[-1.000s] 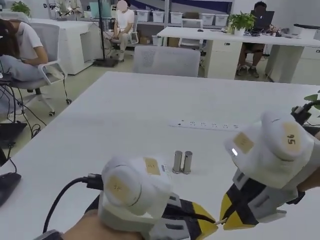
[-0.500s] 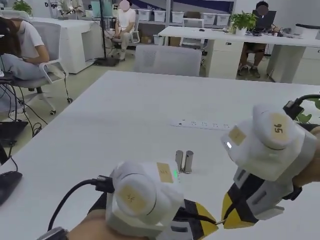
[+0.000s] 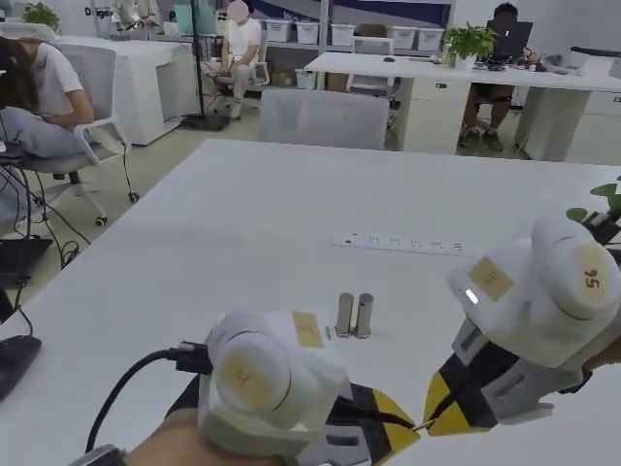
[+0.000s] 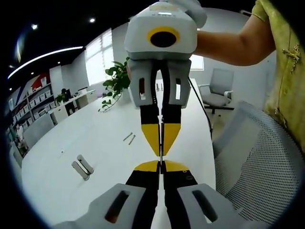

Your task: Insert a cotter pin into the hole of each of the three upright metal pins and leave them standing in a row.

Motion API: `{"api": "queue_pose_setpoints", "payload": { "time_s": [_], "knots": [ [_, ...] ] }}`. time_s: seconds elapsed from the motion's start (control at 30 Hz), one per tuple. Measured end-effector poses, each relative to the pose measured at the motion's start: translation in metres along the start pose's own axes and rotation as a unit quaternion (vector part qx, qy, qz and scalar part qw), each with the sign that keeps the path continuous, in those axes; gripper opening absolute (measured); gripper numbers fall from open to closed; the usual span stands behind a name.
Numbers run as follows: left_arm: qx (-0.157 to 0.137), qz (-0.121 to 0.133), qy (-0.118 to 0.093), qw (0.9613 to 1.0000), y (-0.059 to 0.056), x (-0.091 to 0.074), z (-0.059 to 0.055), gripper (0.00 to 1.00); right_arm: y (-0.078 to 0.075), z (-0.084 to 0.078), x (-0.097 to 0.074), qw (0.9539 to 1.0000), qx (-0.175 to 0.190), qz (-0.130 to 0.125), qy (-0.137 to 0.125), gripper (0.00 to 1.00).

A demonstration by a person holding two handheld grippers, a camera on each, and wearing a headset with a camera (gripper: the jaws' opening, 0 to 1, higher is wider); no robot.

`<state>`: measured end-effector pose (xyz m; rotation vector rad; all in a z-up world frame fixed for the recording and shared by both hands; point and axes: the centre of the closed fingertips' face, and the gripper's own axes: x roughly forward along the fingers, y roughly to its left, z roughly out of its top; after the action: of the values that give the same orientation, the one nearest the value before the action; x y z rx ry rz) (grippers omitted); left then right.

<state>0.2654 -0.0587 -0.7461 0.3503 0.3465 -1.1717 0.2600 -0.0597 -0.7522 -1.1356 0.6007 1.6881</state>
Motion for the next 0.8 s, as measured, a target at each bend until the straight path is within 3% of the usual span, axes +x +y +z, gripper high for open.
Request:
{"api": "queue_pose_setpoints", "payload": {
  "time_s": [0.2,0.33,0.5,0.8],
  "knots": [
    [-0.002,-0.005,0.005,1.0000,-0.0019,-0.0008,0.0008,0.00,0.0024,-0.0036,0.0039,0.9993,0.033,0.012,0.011,0.02],
    [-0.006,-0.007,-0.001,1.0000,-0.0022,-0.0013,0.0053,0.00,0.0027,-0.0078,0.0095,0.9993,0.026,0.013,0.025,0.02],
    [-0.004,-0.009,0.002,1.0000,-0.0017,-0.0011,0.0038,0.00,0.0030,-0.0085,0.0076,0.9983,0.048,0.016,0.028,0.04],
    [-0.001,-0.013,0.005,0.9999,-0.0047,0.0014,0.0022,0.00,0.0044,-0.0089,0.0026,0.9984,0.050,0.010,0.024,0.06]
  ]
}}
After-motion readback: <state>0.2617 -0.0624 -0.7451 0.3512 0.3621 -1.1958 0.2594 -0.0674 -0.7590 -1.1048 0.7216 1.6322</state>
